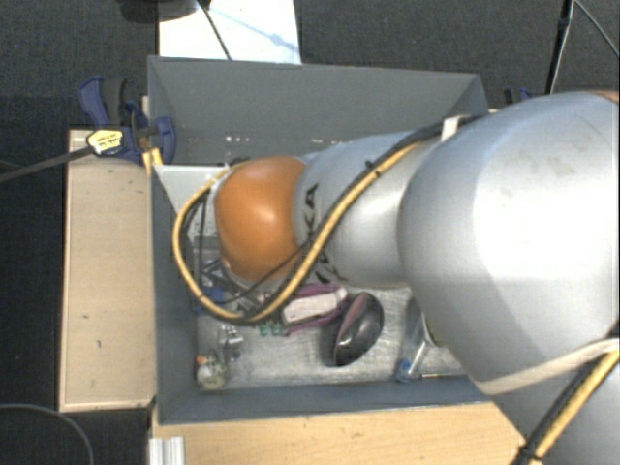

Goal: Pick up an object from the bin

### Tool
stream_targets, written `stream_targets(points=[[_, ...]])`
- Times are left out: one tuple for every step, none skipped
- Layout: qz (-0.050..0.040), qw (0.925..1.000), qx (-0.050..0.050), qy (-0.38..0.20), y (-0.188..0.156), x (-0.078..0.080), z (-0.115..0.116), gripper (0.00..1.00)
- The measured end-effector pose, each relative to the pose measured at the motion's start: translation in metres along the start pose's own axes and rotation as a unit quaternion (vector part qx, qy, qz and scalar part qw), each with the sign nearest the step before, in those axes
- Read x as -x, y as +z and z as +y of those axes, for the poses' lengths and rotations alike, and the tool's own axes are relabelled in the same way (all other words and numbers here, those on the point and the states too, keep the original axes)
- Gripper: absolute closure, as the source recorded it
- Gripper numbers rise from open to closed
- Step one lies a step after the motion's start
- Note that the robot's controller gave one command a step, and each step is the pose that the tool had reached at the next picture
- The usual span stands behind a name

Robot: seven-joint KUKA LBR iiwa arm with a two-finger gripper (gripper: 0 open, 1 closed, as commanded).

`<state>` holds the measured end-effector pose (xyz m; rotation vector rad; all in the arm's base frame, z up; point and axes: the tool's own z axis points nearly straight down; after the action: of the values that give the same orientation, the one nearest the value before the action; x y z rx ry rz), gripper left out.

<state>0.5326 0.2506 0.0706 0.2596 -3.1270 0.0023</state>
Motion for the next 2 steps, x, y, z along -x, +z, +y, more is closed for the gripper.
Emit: stream_targets(points=[[-0.0054,1.0,0.001,-0.002,-0.0093,0.044,-0.0083,0.0],[-0.0031,1.0,0.001,0.0,-0.0086,0.0421,-0.0081,1.0]])
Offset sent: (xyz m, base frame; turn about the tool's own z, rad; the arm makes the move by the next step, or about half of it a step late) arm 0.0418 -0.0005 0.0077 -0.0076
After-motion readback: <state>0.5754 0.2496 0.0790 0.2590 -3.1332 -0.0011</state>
